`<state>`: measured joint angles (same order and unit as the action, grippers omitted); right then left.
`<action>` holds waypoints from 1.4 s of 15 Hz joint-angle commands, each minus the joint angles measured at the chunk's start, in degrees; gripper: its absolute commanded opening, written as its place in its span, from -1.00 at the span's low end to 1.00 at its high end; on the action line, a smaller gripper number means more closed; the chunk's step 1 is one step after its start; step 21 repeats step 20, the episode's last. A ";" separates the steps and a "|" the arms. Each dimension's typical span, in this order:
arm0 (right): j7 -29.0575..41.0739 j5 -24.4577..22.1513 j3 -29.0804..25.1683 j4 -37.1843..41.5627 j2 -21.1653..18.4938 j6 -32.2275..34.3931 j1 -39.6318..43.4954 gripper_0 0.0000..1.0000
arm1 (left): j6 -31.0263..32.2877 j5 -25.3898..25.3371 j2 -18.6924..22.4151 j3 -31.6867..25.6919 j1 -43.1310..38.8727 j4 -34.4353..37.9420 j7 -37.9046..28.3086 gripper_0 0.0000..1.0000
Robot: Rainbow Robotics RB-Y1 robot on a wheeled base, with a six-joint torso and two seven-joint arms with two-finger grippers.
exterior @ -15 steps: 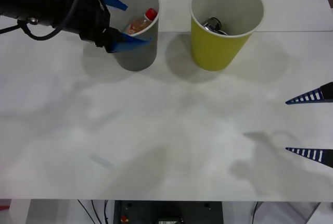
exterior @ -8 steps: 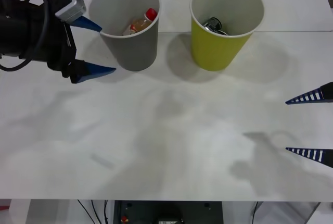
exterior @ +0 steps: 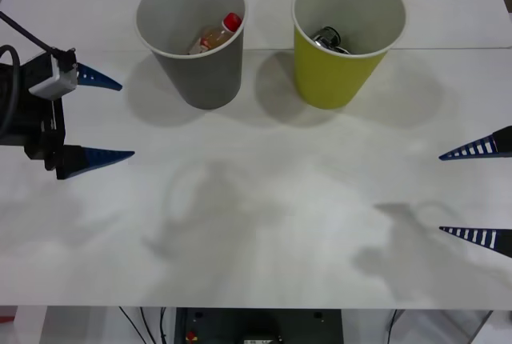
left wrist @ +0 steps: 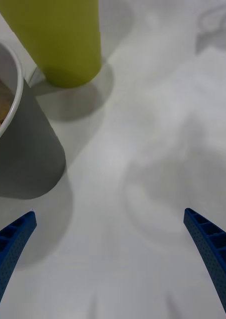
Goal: Put the can into the green bin and the plastic bottle into the gray bin
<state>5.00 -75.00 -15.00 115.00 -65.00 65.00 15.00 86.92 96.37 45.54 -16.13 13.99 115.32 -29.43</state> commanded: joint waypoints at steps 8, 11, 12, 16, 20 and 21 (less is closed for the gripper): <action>0.00 0.00 0.00 0.00 0.00 0.00 0.00 1.00 | 2.29 -3.30 1.66 -6.46 -15.04 1.23 21.00 1.00; 0.00 0.00 0.00 0.00 0.00 0.00 0.00 1.00 | 2.11 -7.60 1.66 -7.51 -17.94 1.23 21.35 1.00; 0.00 0.00 0.00 0.00 0.00 0.00 0.00 1.00 | 2.11 -8.13 1.66 -7.69 -18.56 1.23 21.52 1.00; 0.00 0.00 0.00 0.00 0.00 0.00 0.00 1.00 | 1.23 -9.36 1.66 -7.78 -20.14 1.31 22.58 1.00; 0.00 0.00 0.00 0.00 0.00 0.00 0.00 1.00 | 0.88 -9.71 1.66 -7.34 -20.23 1.31 22.93 1.00; 0.00 0.00 0.00 0.00 0.00 0.00 0.00 1.00 | 0.88 -9.71 1.66 -7.34 -20.23 1.31 22.93 1.00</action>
